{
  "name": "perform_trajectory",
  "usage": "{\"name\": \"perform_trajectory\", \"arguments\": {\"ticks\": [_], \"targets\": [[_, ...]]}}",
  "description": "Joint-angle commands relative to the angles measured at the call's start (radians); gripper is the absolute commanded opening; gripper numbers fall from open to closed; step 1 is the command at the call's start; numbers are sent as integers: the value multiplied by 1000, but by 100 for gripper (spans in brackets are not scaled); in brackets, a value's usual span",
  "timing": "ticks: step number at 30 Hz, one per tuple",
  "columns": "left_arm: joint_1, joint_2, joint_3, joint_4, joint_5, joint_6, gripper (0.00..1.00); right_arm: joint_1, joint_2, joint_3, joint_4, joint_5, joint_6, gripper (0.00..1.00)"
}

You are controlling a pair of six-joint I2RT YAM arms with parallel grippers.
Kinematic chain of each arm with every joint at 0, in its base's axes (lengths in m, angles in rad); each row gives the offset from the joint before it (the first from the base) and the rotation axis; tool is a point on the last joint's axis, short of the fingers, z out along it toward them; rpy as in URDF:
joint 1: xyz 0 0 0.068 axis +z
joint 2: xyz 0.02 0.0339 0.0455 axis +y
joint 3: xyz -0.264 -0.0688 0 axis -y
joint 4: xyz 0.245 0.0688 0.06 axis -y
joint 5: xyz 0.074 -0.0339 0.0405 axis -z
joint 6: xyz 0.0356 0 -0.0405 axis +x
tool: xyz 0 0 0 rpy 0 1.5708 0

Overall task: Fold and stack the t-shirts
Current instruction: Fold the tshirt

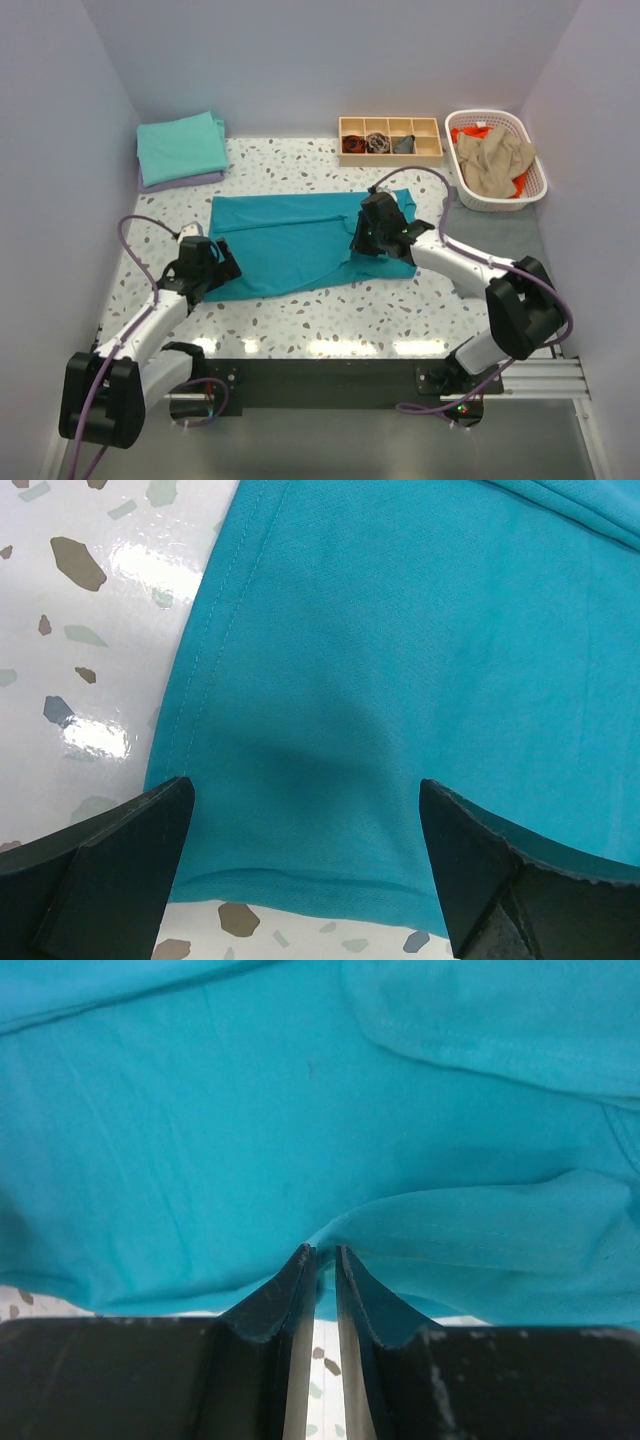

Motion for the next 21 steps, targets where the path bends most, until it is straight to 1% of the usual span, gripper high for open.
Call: {"name": "perform_trajectory", "arguments": {"ticks": [1, 5, 7, 9, 10, 14, 20, 21], "targets": [[-7, -13, 51, 17, 2, 15, 100, 2, 51, 78, -49, 100, -50, 18], [-14, -42, 60, -41, -24, -5, 100, 0, 63, 91, -52, 106, -67, 18], [-22, -47, 77, -101, -53, -22, 100, 0, 60, 91, -50, 107, -79, 18], [-36, -45, 92, -184, -96, -57, 100, -2, 58, 94, -52, 100, -95, 20], [-69, -47, 101, -195, -131, -74, 100, -2, 58, 95, -50, 97, -98, 20], [-88, 7, 107, -264, -164, -174, 100, 0, 54, 94, -44, 77, -110, 20], [-90, 64, 106, -275, -215, -225, 100, -6, 29, 83, -38, 47, -121, 20], [-90, 65, 104, -275, -227, -231, 100, -8, 26, 83, -38, 49, -128, 22]]}}
